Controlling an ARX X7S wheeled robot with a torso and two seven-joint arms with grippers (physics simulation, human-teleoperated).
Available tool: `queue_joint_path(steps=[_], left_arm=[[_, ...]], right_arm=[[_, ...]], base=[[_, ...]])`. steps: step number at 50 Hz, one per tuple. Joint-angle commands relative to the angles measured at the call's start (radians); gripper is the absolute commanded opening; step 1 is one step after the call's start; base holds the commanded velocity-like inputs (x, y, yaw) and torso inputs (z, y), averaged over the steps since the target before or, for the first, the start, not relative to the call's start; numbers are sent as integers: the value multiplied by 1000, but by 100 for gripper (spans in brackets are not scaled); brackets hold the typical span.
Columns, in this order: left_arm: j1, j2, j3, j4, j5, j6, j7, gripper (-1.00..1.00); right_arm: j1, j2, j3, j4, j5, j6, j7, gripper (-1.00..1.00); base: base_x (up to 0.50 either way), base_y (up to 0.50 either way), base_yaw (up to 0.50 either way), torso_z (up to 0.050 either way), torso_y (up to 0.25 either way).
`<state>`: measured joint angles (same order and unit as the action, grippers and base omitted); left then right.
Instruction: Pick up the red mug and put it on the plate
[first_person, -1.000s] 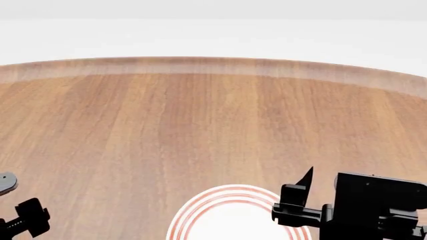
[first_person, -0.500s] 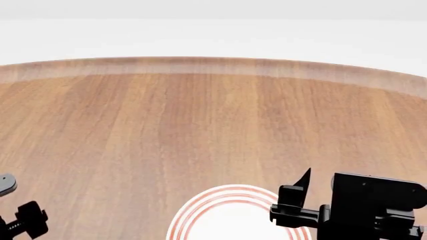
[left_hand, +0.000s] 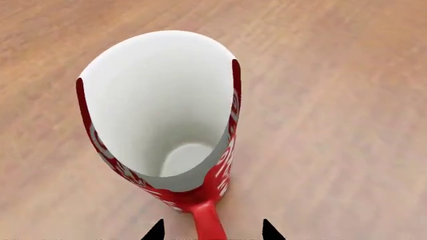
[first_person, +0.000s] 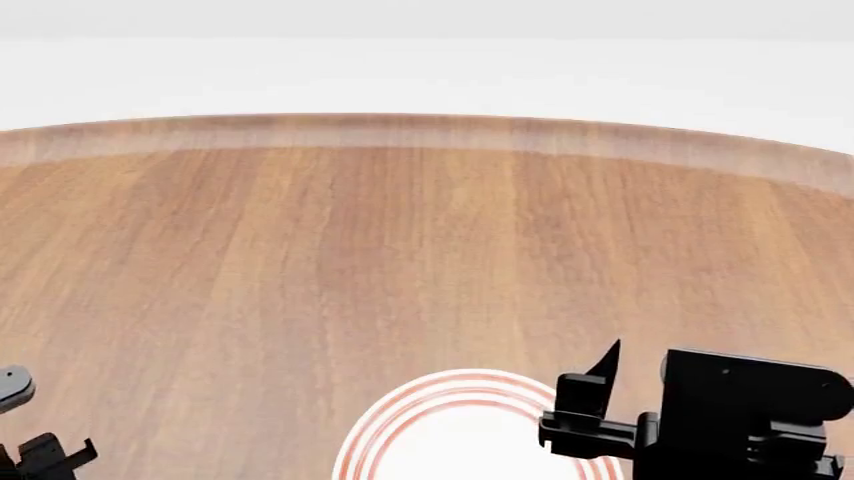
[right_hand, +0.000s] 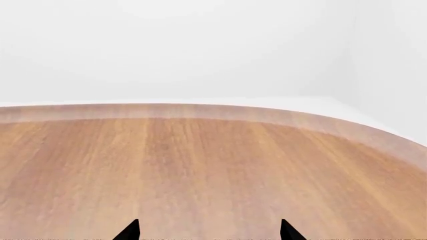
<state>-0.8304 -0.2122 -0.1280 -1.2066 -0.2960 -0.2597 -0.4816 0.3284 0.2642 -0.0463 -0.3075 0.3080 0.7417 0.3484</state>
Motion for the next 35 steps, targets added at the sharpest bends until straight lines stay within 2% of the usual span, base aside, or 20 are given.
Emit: queue_joint_path(steps=[1, 7, 13, 17, 22, 35], left_arm=[[-25, 19, -28, -95, 38, 63, 41, -100], [3, 23, -25, -29, 41, 42, 36, -100], [125, 35, -17, 278, 25, -114, -1, -100], [211, 34, 27, 524, 22, -207, 30, -100], [266, 22, 79, 721, 16, -320, 53, -100], [273, -5, 200, 893, 14, -437, 139, -100]], right_arm=[[0, -20, 25, 21, -9, -15, -22, 100], [1, -21, 25, 28, -6, -19, -21, 100], [2, -21, 22, 35, -4, -23, -21, 100], [2, -21, 22, 35, -2, -23, -18, 100], [0, -20, 23, 37, 2, -26, -19, 100], [-1, -18, 24, 34, 11, -24, -14, 100]], base=[[0, 0, 0, 0, 0], [0, 0, 0, 0, 0], [0, 0, 0, 0, 0], [0, 0, 0, 0, 0], [0, 0, 0, 0, 0], [0, 0, 0, 0, 0]])
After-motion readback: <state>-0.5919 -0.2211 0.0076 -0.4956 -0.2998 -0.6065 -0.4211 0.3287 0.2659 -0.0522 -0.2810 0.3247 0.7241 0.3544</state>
